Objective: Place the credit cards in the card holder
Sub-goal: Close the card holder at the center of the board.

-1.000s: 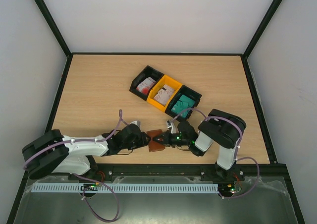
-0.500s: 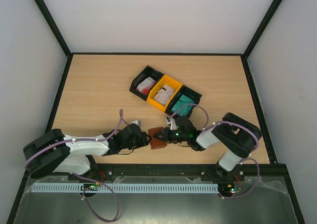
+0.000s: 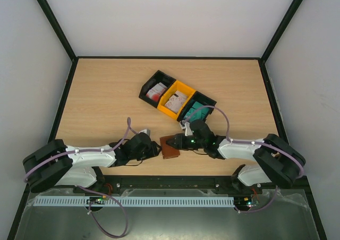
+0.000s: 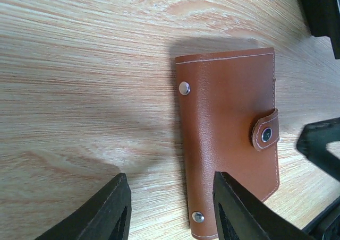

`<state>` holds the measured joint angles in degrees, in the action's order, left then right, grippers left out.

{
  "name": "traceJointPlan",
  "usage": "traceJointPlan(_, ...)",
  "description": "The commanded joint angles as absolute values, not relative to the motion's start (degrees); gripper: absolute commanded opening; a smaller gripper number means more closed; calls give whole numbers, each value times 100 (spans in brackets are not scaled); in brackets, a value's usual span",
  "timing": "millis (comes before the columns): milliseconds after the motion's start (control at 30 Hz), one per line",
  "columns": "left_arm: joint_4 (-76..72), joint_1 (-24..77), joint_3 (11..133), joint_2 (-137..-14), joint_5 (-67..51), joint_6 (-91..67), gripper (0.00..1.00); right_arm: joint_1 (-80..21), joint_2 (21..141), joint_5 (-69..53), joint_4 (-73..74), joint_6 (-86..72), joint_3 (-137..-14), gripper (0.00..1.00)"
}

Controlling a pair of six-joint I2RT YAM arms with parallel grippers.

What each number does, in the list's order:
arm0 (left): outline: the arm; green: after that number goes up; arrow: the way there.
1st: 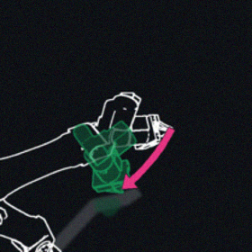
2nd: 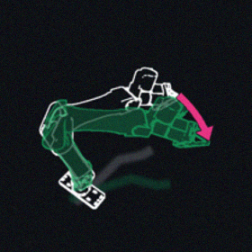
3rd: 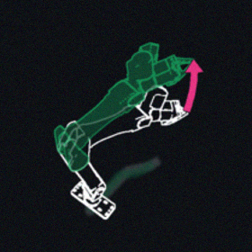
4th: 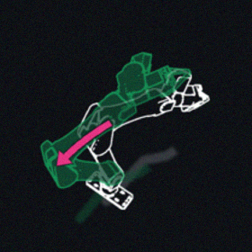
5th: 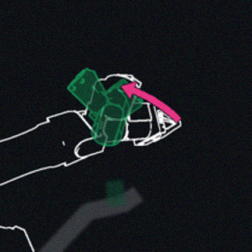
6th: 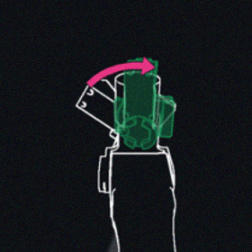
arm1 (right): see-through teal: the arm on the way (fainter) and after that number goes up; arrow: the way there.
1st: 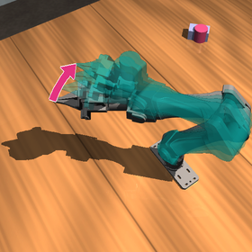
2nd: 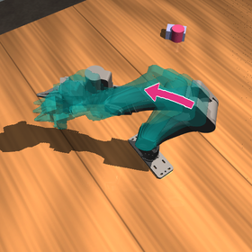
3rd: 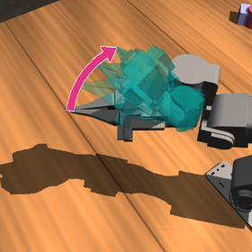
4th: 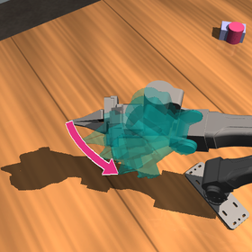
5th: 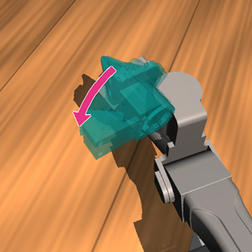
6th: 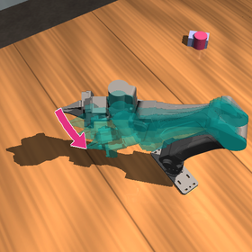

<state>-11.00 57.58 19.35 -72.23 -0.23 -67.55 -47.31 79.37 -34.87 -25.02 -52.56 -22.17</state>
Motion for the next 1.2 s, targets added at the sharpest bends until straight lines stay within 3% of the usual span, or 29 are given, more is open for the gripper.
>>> traceJointPlan(0, -694, 5799, 1863, -7212, 53, -6785, 45, -4709, 7502, -3117, -1626, -4929, -2488, 36)
traceJointPlan(333, -803, 5800, 2015, -7467, 0, -6747, 49, -5246, 7541, -836, 484, -4129, -3179, 24)
traceJointPlan(667, -774, 5797, 2364, -7921, 42, -6620, 50, -5587, 8261, -708, 469, -4047, -3463, 11)
traceJointPlan(1167, -732, 5796, 2441, -8237, 101, -6645, 44, -5625, 7913, -964, 84, -4166, -3190, 19)
